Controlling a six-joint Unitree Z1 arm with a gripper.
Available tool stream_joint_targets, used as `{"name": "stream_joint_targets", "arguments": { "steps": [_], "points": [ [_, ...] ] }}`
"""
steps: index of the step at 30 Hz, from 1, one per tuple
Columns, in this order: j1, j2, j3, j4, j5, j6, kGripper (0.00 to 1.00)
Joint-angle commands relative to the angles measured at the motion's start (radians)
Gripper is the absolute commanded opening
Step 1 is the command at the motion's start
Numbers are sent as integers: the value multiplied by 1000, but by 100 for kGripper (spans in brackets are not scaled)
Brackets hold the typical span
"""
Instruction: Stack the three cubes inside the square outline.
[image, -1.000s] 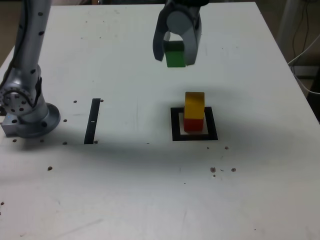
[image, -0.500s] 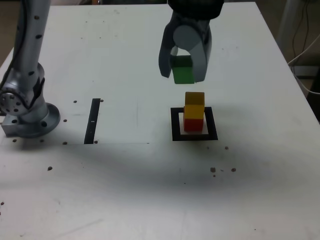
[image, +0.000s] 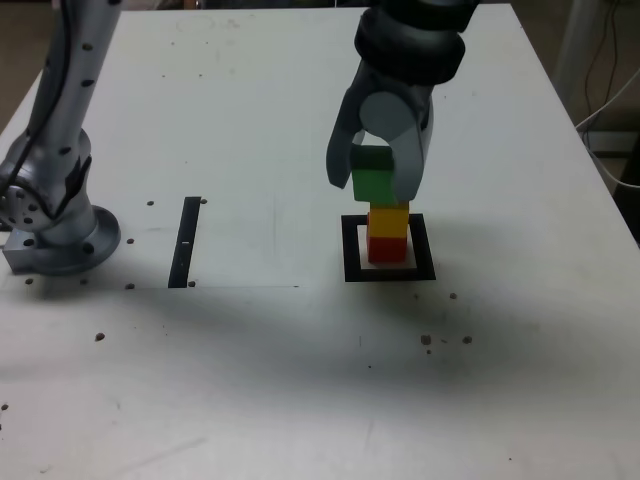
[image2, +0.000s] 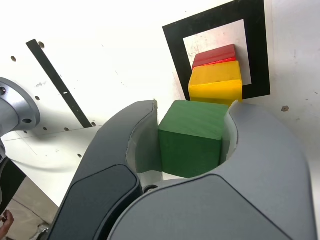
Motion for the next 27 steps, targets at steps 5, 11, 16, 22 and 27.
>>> {"name": "stream_joint_targets", "arguments": {
  "steps": [5,11,16,22,27],
  "points": [
    [-1,25,-23,12,6,-2,26],
    [-1,34,-38,12,18,-2,26],
    [2,41,-42,11,22,9,37],
    [5,52,-49,10,19,38,96],
    [10,57,-48,10,19,44,99]
  ]
}}
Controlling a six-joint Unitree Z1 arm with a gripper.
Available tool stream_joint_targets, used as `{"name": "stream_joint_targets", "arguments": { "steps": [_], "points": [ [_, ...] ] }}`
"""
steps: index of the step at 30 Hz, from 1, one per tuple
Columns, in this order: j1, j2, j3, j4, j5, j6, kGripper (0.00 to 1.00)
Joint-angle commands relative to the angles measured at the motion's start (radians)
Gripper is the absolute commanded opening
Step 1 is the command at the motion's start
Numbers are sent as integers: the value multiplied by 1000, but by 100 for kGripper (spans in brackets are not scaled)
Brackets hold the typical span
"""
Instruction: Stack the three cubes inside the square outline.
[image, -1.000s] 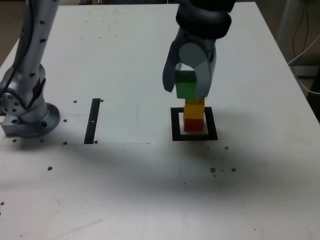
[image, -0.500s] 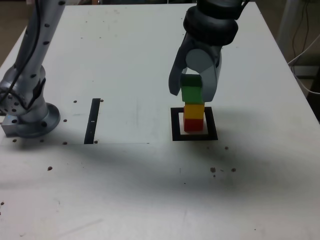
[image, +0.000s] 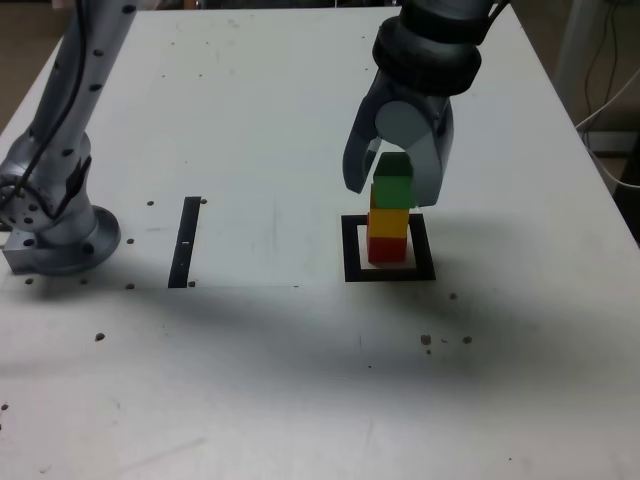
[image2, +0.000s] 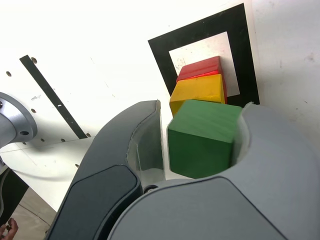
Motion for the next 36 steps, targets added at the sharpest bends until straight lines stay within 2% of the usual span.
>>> {"name": "stream_joint_targets", "arguments": {
  "steps": [1,21,25,30,36],
  "points": [
    [4,7,-1,11,0,5,99],
    [13,-6,39,11,-6,12,100],
    [13,-22,24,11,13,12,100],
    [13,-66,16,10,55,12,100],
    [13,-136,61,10,88,4,100]
  ]
}}
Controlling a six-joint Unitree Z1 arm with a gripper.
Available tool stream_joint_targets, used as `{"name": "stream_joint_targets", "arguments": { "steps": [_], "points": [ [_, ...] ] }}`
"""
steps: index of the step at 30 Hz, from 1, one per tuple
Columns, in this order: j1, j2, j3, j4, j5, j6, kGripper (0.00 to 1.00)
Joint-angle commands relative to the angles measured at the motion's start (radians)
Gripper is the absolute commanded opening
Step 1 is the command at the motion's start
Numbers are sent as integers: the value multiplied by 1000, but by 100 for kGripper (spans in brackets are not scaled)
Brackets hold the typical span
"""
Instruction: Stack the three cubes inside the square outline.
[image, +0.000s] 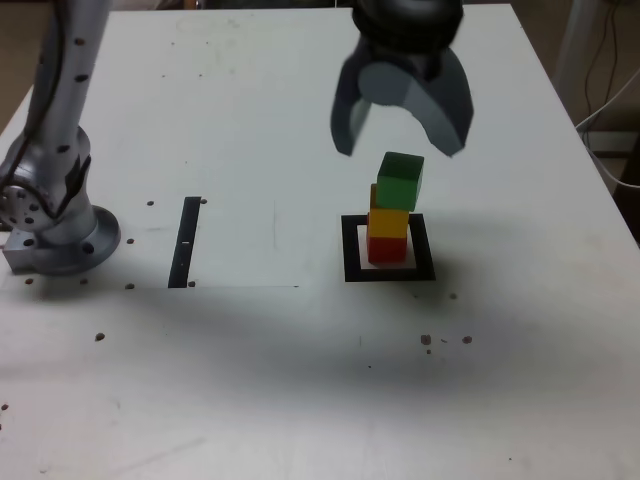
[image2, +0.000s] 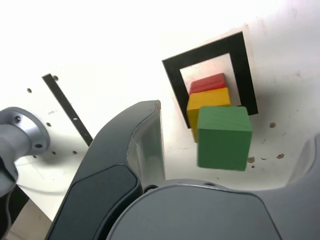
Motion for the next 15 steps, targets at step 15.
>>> {"name": "stream_joint_targets", "arguments": {
  "steps": [15],
  "points": [
    [8,-225,294,8,41,-105,100]
  ]
}}
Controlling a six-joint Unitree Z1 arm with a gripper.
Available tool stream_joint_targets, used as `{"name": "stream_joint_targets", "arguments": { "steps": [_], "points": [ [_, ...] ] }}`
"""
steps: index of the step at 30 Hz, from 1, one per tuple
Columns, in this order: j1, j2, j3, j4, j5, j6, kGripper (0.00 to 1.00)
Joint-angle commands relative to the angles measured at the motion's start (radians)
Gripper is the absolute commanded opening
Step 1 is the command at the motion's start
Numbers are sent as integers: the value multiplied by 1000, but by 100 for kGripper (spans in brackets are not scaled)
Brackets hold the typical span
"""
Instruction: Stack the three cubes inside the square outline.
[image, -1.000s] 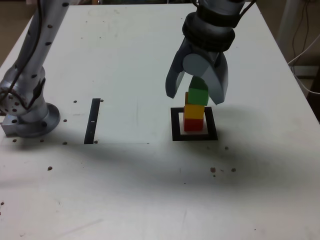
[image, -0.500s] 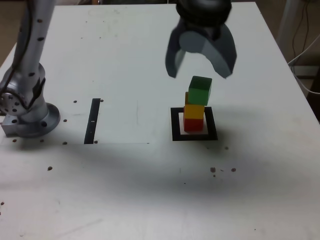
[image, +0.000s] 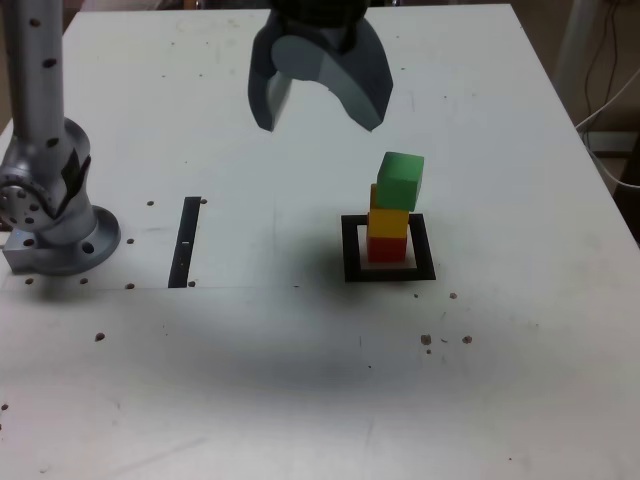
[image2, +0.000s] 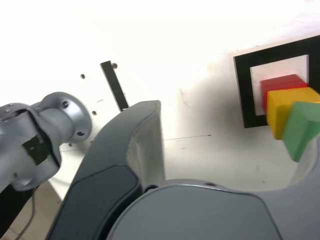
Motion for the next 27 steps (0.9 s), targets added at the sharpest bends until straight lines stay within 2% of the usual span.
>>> {"name": "stream_joint_targets", "arguments": {
  "steps": [1,10,14,17,27],
  "points": [
    [7,-45,77,8,11,-36,100],
    [36,-160,296,-16,11,-97,100],
    [57,-207,400,-59,-1,-103,100],
    [73,-241,488,-112,-17,-103,100],
    [86,-313,733,-314,-103,-103,100]
  ]
}}
